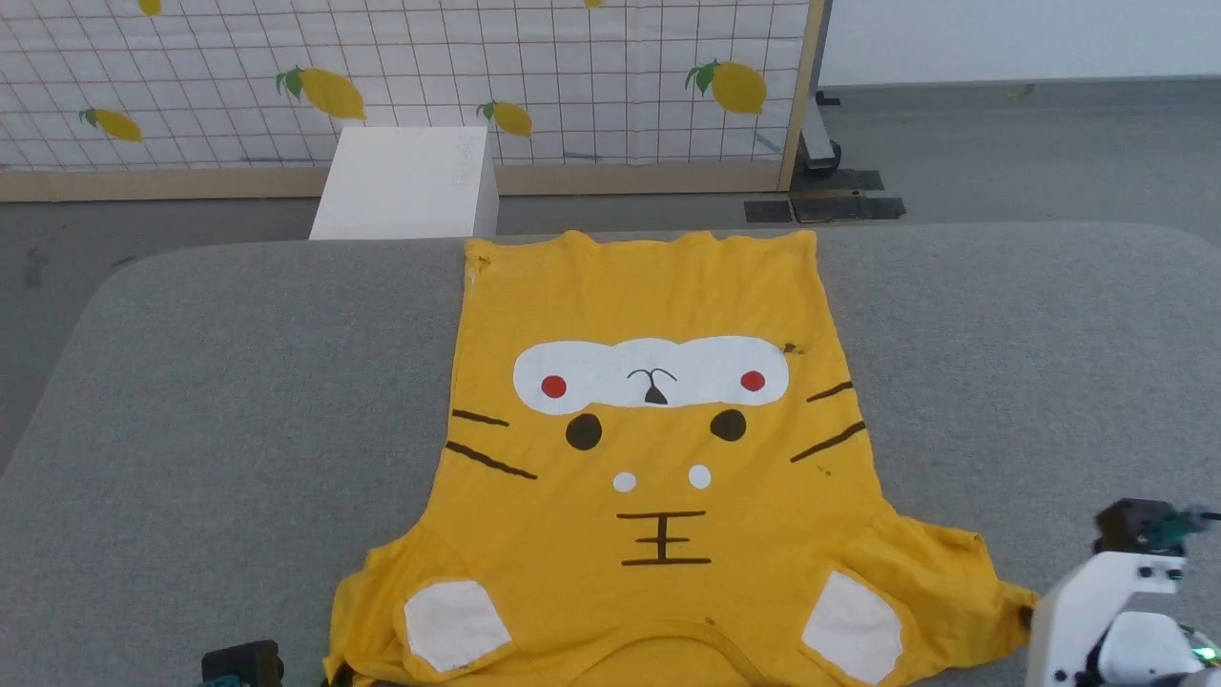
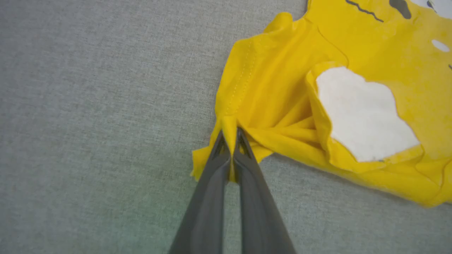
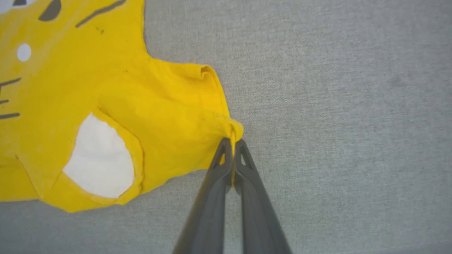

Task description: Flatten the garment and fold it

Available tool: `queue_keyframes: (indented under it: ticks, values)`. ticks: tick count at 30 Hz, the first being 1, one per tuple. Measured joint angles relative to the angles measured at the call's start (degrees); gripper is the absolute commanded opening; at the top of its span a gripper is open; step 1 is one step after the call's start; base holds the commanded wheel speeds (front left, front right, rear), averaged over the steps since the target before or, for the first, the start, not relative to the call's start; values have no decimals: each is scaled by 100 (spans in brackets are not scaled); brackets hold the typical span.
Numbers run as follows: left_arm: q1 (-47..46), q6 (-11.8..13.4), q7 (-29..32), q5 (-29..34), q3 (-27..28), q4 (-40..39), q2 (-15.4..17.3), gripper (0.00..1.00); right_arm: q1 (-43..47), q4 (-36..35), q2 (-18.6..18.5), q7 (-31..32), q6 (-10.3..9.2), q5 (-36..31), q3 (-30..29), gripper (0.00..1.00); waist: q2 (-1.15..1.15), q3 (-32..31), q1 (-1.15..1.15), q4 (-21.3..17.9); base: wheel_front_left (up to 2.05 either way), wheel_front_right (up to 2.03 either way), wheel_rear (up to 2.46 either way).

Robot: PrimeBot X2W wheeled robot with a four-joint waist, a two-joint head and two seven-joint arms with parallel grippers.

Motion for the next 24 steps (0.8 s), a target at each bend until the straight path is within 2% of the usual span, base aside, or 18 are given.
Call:
queue_keyframes:
  ticks: [5,9,10,11,12,16,19,24]
  values:
    - [-247,1,-65,-5,-7,144,-19,0,-213,661,-58,625,0,-458,701,0,0,91,0,-3,0,0,0]
    - [-292,1,-190,-56,12,192,-65,0,-298,962,-112,673,0,-515,778,0,0,128,0,32,0,0,0]
    - [-292,1,-218,-66,18,198,-76,0,-314,987,-120,643,1,-513,766,8,0,131,0,35,0,0,0]
    - [-291,3,-256,-89,31,197,-86,0,-315,984,-110,576,1,-494,724,50,0,129,0,34,0,0,0]
    - [-291,14,-276,-97,44,187,-94,0,-315,973,-103,522,1,-461,683,100,0,125,0,31,0,0,0]
    - [-288,47,-404,-123,74,116,-125,0,-307,560,-30,271,0,-45,346,100,0,74,0,18,0,0,0]
    - [-283,76,-433,-133,83,33,-131,0,-302,-75,27,53,0,238,67,100,0,30,0,5,0,0,0]
    - [-246,143,-514,-146,127,-172,-134,0,-458,-934,65,-765,0,348,-232,100,0,10,0,-57,0,0,0]
